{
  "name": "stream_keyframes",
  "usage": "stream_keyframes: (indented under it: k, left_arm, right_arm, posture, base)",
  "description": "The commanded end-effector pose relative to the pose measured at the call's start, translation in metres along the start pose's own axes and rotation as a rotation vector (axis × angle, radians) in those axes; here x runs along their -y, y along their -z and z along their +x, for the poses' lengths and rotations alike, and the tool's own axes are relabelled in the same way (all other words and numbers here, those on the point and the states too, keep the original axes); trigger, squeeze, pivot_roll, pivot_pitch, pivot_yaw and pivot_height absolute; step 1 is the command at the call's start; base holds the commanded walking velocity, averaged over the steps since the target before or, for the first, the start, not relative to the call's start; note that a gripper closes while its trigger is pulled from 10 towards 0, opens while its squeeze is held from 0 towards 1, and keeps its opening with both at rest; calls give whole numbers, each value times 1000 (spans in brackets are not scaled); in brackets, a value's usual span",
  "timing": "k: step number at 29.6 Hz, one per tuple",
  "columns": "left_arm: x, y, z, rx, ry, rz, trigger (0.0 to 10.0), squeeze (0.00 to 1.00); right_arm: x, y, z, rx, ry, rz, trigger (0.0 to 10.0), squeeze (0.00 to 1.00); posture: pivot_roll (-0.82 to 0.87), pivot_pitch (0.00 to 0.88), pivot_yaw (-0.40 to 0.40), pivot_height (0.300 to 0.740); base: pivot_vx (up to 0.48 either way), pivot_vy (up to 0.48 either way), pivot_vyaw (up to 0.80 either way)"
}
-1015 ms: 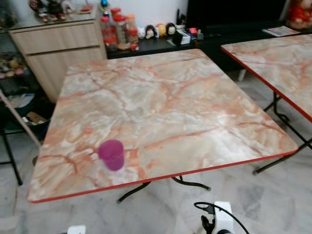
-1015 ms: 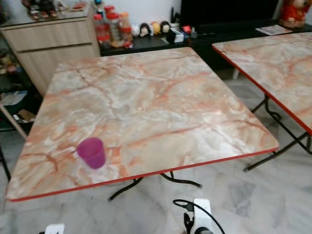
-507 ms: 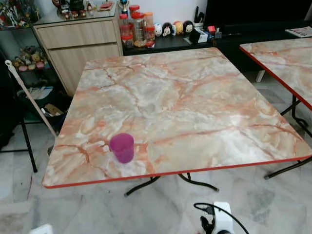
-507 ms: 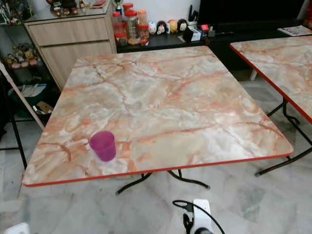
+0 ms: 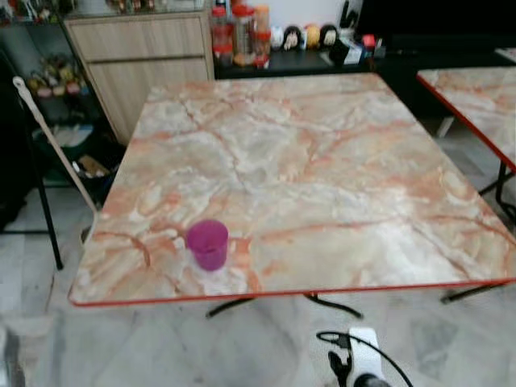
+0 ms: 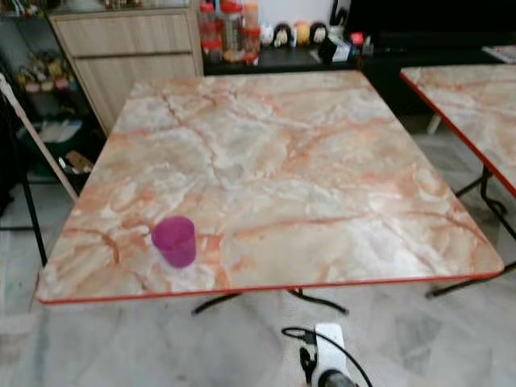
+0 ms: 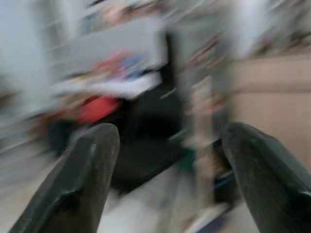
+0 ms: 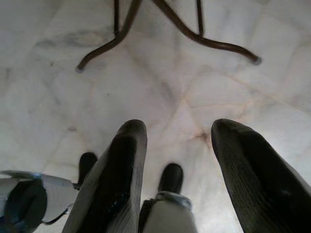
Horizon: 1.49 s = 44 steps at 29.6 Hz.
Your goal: Setting the table
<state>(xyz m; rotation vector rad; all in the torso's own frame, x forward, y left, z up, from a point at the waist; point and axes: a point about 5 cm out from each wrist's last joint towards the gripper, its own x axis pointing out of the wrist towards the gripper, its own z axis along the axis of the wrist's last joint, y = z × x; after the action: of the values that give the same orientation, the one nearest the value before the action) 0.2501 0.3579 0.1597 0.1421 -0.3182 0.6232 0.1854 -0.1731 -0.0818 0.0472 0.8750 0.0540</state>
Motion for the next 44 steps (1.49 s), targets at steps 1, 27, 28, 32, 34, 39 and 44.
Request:
stream_keyframes:
  k: [1, 27, 28, 32, 34, 39, 44]
  left_arm:
    - [26, -1, 3, -62, 165, -55, 10000, 0]
    - [169, -27, 3, -205, 1298, 252, 10000, 0]
    - [171, -26, 3, -206, 1299, 254, 10000, 0]
    - [174, -25, 5, -213, 1300, 245, 10000, 0]
    - [177, -26, 6, -215, 1315, 258, 10000, 0]
    - [177, -23, 6, -232, 1380, 310, 10000, 0]
    - [177, -20, 4, -249, 1431, 345, 10000, 0]
  right_arm:
    - [-2, 4, -1, -17, -7, -4, 10000, 0]
    - [-3, 1, 1, -10, 11, 9, 10000, 0]
    - [-3, 1, 1, -9, 13, 10, 10000, 0]
    - [-1, 1, 0, -8, 21, 19, 10000, 0]
    - [0, 1, 0, -9, 24, 17, 10000, 0]
    - [2, 2, 0, -11, 35, 26, 10000, 0]
    - [3, 2, 0, -11, 36, 30, 10000, 0]
  posture:
    - [124, 30, 47, 740]
    - [97, 0, 54, 740]
    - [97, 0, 54, 740]
    - [97, 0, 54, 740]
    - [89, 4, 55, 740]
    - [84, 3, 61, 740]
    - [83, 4, 64, 740]
  base:
    - [0, 0, 0]
    - [0, 0, 0]
    - [0, 0, 0]
    - [0, 0, 0]
    - [0, 0, 0]
    - [0, 0, 0]
    - [0, 0, 0]
